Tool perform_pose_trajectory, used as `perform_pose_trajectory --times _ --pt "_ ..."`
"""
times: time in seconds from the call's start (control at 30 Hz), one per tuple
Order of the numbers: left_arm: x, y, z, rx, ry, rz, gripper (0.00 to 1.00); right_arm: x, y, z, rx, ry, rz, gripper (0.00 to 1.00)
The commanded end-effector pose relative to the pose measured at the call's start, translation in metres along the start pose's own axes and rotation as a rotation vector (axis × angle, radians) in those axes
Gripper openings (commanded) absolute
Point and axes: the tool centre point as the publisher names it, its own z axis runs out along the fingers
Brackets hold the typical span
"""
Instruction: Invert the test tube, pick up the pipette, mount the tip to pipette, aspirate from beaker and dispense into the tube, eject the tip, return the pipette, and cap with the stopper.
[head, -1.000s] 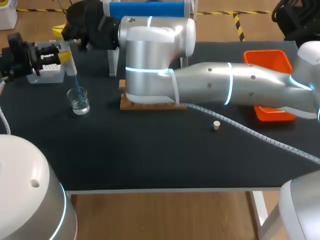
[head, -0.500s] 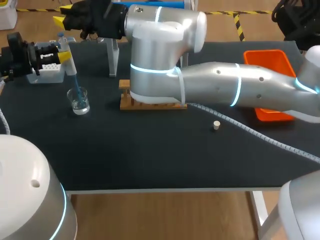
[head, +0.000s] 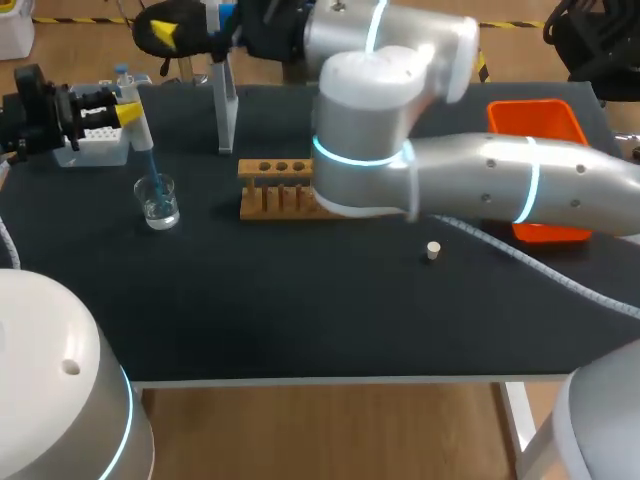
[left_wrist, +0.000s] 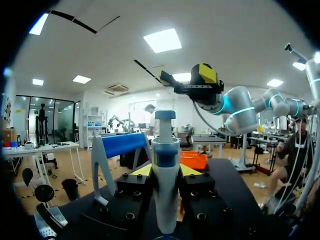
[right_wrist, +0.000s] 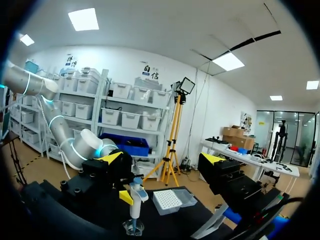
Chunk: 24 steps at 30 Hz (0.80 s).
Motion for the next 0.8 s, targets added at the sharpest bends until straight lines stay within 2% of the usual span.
perform_pose_trajectory --times 0.03,0.33,0.53,0.8 --pt "-0.001 0.0 -0.001 0.001 0.004 -0.001 0.0 -0.018 0.0 -0.119 0.109 0.2 0.002 1.0" --pt "-0.001 0.0 -0.001 0.001 0.004 -0.001 0.0 -0.039 -0.023 -0.167 0.147 0.214 0.026 1.0" --pt "-0.001 0.0 -0.001 0.001 0.004 -0.001 0.0 -0.036 -0.031 -0.173 0.157 0.264 0.015 1.0" --pt "-0.001 0.0 -0.001 0.001 0.004 -0.001 0.0 -0.034 -0.045 -0.176 0.212 0.332 -0.013 1.0"
